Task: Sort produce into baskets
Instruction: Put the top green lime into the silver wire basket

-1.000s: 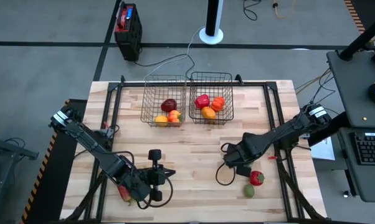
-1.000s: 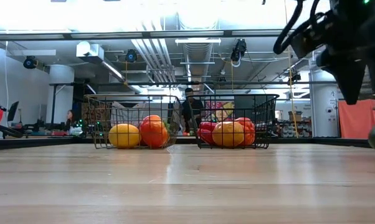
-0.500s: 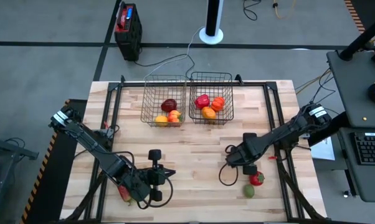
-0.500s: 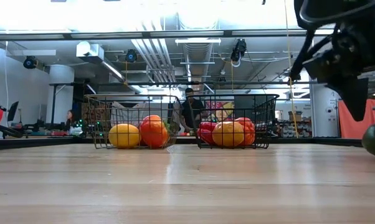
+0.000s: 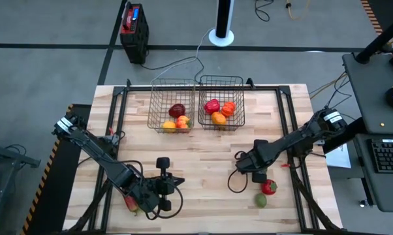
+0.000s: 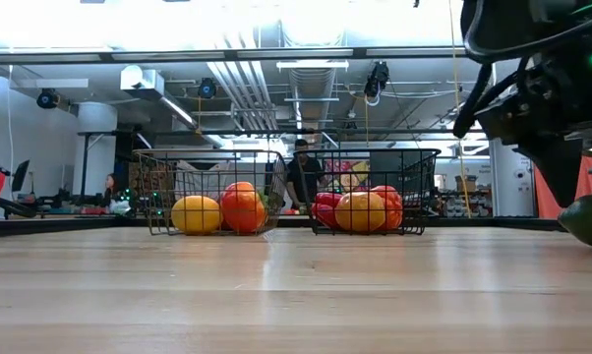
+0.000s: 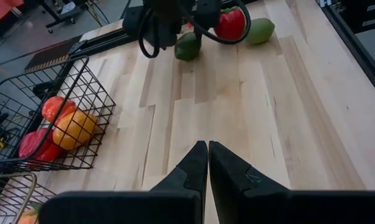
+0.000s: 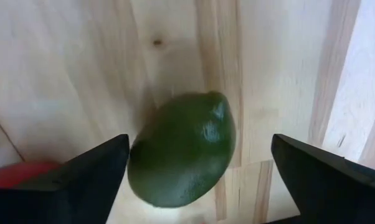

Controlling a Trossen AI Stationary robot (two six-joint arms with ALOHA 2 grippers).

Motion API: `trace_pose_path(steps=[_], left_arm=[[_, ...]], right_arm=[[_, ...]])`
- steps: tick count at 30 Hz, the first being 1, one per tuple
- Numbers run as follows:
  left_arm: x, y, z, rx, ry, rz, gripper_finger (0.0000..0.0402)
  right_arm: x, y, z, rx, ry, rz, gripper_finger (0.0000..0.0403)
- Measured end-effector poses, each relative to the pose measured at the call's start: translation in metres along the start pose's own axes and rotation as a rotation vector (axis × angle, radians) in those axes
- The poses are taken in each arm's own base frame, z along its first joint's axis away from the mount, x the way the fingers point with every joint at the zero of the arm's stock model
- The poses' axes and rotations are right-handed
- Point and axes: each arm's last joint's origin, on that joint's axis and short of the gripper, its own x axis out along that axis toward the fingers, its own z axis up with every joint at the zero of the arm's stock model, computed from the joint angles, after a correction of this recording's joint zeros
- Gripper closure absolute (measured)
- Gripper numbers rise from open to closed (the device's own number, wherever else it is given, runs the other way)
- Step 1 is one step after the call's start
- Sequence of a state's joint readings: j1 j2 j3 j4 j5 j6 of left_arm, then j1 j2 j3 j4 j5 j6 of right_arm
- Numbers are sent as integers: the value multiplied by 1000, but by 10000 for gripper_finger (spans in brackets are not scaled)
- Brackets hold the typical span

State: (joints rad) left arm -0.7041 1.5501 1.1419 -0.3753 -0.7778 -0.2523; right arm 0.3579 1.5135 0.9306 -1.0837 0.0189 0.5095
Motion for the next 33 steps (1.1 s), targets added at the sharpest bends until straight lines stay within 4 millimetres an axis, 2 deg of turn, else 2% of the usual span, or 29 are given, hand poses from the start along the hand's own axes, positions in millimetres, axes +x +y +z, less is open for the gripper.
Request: trace_pose_path(steps=[19, 29, 33], left_arm=[[0, 0, 0, 2, 1, 2, 402], [0, 0, -1, 7, 7, 4, 402], [0, 0, -1, 7, 7, 4, 402]], right_arm=[[-1, -8, 6, 42, -27, 13, 233], [-15, -11, 1, 67, -100, 24, 310], [-33, -13, 0, 141, -147, 34, 313]])
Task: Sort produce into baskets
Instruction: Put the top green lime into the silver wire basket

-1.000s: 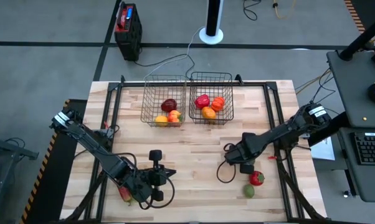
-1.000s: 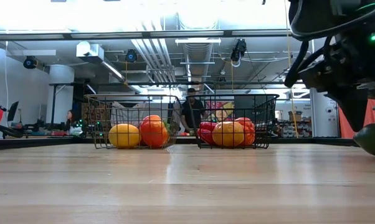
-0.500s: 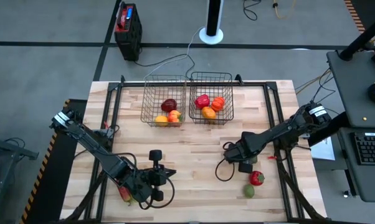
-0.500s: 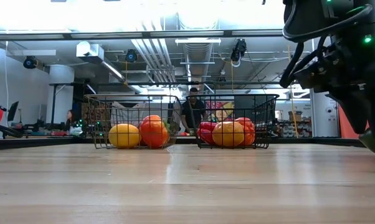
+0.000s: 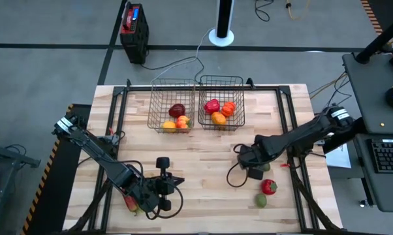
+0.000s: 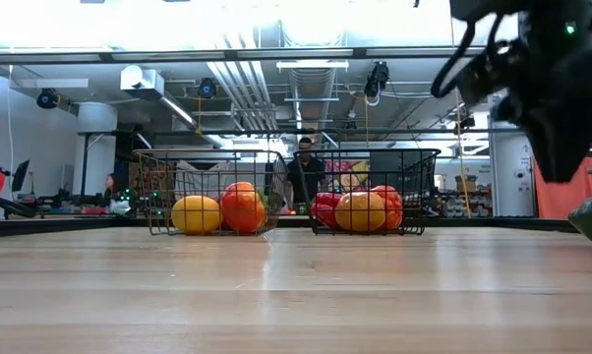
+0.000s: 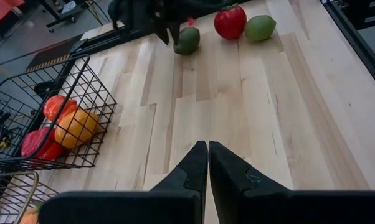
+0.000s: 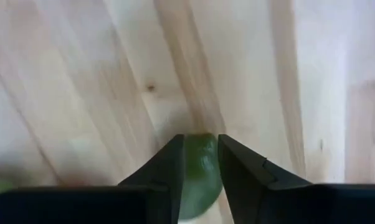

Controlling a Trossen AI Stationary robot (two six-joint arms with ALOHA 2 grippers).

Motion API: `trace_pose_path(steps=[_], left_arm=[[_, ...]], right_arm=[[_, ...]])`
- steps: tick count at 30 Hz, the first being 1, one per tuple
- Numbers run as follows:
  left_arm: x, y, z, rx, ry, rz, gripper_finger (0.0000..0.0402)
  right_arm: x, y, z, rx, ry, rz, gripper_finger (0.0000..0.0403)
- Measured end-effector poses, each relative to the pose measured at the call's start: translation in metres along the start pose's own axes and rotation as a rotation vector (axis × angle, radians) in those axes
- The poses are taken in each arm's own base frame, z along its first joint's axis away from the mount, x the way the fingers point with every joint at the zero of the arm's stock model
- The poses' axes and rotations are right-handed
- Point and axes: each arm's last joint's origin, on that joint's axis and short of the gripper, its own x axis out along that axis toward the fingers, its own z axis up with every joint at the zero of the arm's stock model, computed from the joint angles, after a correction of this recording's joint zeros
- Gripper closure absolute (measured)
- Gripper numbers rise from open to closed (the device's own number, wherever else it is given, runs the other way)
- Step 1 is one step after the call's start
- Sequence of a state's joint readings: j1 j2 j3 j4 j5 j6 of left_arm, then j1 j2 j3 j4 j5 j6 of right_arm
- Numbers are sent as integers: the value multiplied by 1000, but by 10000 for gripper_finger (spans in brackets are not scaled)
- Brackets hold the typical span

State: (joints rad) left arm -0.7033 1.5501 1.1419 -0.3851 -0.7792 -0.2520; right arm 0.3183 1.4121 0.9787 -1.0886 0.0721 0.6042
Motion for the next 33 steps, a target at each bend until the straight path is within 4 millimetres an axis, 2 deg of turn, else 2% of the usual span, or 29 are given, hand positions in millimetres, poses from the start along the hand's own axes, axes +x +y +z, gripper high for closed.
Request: trace_pose_path(steps=[3, 7, 14, 19, 22, 25, 33], left_arm=[[0, 0, 0, 0, 0, 0, 402], [0, 0, 0, 0, 0, 0, 402], [0, 0, 0, 0, 0, 0, 402], [0, 0, 0, 1, 1, 0, 402], [0, 0, 0, 3, 3, 1, 402], [0, 0, -1, 5, 5, 1, 402], [0, 0, -1, 4, 5, 1, 402]], right_arm=[[-11, -5, -4, 111, 55, -7, 287], [-16, -12, -14, 272, 124, -4, 223], [0, -15, -22, 364, 152, -10, 102], [16, -12, -21, 371, 128, 29, 51], [25, -12, -23, 376, 126, 41, 44], [31, -14, -27, 379, 143, 32, 54], [34, -14, -26, 383, 134, 45, 138]])
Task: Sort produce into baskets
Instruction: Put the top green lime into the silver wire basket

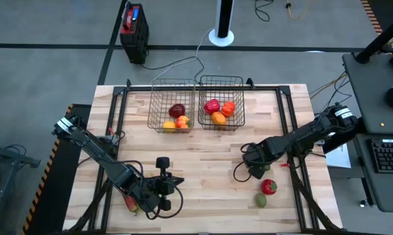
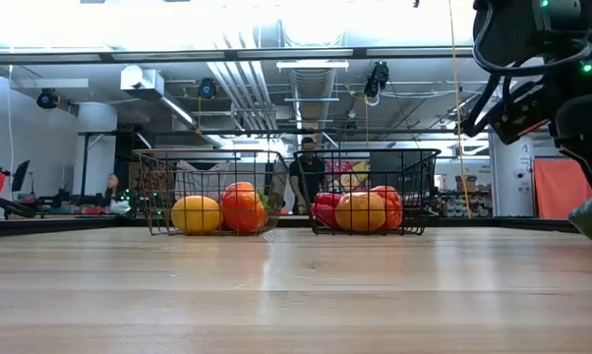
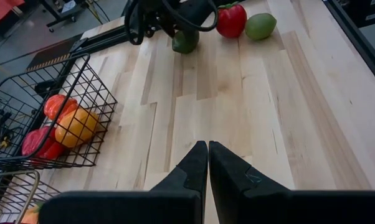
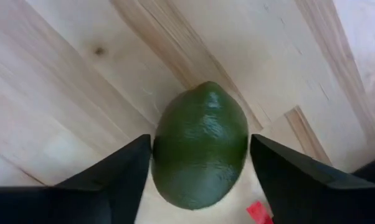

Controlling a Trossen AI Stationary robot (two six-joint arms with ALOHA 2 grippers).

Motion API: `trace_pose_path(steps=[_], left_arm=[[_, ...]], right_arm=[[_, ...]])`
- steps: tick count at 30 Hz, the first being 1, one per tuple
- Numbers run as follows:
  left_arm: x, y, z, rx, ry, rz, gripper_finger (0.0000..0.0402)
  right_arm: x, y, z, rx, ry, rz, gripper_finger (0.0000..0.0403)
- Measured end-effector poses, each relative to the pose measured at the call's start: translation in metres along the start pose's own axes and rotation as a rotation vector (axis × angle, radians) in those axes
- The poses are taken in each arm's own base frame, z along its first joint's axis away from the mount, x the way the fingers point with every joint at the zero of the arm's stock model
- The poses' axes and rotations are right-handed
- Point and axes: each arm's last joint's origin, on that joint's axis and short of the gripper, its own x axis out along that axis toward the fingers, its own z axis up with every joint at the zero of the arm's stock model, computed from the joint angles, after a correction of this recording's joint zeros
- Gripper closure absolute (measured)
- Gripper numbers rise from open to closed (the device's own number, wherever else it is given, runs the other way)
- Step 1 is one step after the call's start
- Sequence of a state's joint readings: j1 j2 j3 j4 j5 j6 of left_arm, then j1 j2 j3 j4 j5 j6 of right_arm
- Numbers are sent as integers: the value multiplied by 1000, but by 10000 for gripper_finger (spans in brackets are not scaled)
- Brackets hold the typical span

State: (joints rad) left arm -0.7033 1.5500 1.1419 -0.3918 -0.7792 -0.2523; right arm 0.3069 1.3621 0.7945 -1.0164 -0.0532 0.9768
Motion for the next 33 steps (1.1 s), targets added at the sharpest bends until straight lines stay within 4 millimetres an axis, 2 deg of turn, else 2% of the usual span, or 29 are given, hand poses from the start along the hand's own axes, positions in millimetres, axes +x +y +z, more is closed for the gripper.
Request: trace_pose_path(steps=[4, 7, 16, 23, 26, 31, 33], left_arm=[[2, -2, -2, 7, 7, 1, 402], [3, -3, -2, 8, 9, 2, 402], [3, -3, -2, 8, 8, 2, 402], [3, -3, -2, 1, 8, 2, 402], [3, -3, -2, 1, 8, 2, 402], [3, -3, -2, 1, 8, 2, 402], [3, -3, -2, 8, 8, 2, 402]], right_arm=[[2, 2, 2, -8, -25, 35, 178], [2, 3, 2, -2, -32, 43, 187], [7, 6, 5, -3, -30, 44, 132], [21, 10, 8, -68, 5, -7, 115], [23, 12, 9, -79, 4, -6, 131], [21, 12, 9, -79, -8, 9, 197], [18, 13, 10, -77, -36, 32, 202]])
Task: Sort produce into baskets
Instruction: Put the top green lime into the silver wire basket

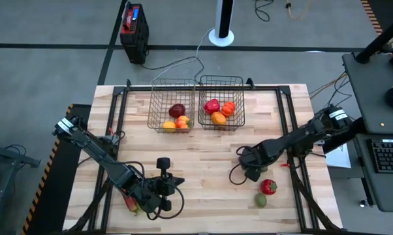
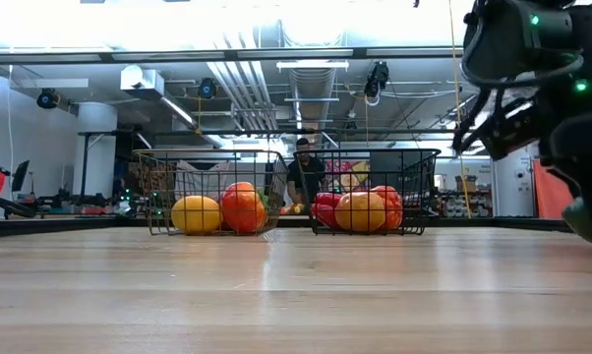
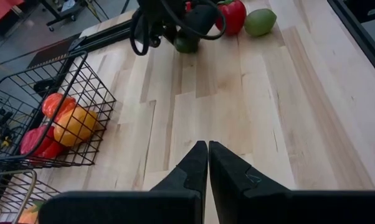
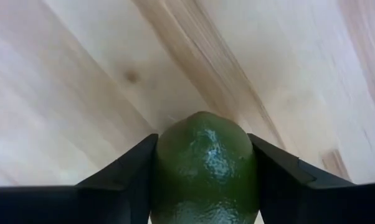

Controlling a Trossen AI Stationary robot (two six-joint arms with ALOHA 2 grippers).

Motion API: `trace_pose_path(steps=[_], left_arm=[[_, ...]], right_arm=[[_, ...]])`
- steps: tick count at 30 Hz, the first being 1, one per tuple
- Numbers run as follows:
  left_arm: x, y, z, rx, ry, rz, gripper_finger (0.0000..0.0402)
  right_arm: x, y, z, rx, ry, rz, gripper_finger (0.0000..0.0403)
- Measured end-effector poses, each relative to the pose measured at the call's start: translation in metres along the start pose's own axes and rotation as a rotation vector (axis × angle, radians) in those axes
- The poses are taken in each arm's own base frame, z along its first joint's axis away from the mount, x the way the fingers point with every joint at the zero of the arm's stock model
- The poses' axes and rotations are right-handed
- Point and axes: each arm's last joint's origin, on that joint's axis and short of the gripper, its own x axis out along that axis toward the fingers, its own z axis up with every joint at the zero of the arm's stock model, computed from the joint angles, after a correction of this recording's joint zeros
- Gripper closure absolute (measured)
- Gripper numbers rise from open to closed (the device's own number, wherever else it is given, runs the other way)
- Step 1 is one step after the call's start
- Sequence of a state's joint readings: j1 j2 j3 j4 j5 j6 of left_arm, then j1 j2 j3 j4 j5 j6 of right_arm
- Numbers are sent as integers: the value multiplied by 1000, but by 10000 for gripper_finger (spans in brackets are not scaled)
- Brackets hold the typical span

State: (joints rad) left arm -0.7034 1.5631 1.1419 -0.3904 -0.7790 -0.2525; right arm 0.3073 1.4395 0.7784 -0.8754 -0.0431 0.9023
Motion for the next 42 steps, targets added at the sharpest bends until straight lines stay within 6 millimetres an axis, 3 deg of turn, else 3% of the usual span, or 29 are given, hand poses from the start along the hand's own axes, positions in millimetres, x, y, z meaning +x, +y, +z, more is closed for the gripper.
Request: trace_pose_path(steps=[5, 11, 18, 26, 31, 37, 42], left_arm=[[2, -2, -2, 41, -27, -6, 402], [11, -6, -15, 50, -137, -23, 402], [18, -5, -27, 1, -309, -96, 402], [16, 5, -32, -51, -634, -310, 402], [16, 13, -49, -137, -716, -319, 402], [19, 23, -64, -292, -648, -99, 399], [20, 23, -70, -288, -630, -93, 354]], right_arm=[[-13, 15, 14, -31, -243, 172, 202], [-39, 45, 41, -136, -695, 431, 202], [-66, 77, 65, -325, -1240, 608, 201], [-61, 102, 74, -499, -1656, 712, 201], [-57, 109, 68, -539, -1772, 710, 201], [-59, 111, 65, -557, -1798, 705, 200], [-59, 111, 65, -579, -1812, 675, 200]])
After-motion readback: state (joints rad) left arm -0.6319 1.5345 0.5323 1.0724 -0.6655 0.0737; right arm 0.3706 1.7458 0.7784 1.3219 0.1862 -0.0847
